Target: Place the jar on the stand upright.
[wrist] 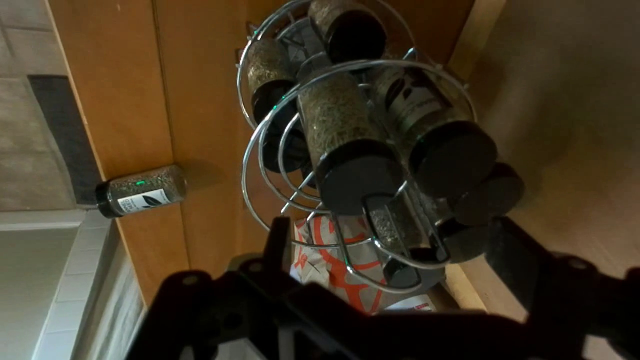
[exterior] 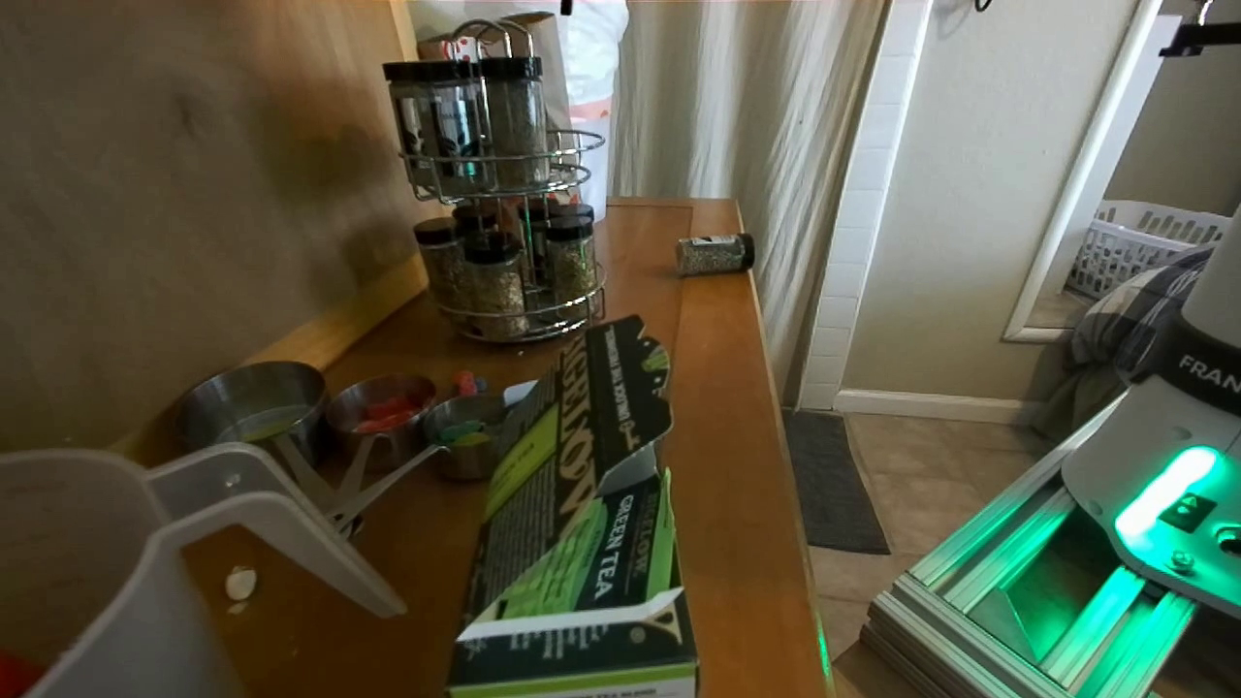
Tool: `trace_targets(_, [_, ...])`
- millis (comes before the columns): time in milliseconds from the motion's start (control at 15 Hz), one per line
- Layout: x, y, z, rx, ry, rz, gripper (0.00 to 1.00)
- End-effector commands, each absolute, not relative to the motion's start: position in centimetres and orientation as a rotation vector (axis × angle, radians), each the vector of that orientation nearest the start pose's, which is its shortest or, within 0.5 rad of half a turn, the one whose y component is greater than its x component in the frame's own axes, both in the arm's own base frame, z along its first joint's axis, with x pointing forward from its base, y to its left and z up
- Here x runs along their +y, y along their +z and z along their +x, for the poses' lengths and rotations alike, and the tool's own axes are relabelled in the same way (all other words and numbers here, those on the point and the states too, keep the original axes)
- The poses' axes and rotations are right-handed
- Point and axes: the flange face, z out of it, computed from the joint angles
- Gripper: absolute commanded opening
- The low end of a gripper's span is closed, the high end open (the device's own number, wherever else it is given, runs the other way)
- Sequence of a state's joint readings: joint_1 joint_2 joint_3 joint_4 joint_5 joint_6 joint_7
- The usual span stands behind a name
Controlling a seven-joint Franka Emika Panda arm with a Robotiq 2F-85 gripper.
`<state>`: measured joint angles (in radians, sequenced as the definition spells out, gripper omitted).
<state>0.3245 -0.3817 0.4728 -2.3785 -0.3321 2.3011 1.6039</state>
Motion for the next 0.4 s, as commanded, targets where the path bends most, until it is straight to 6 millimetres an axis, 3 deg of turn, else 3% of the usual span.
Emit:
trace_targets(0, [30.5, 51.5, 29.1, 0.808, -0.711, -2.747, 1.0])
trace_targets(133, [29.4, 52.2, 27.7, 0.638, -0.645, -2.752, 1.0])
trace_targets(200, [31.3, 51.8, 29.7, 0.753, -0.676, -2.785, 1.0])
trace_targets(333, [30.1, 52.5, 28.4, 0.678, -0.658, -2.776, 1.0])
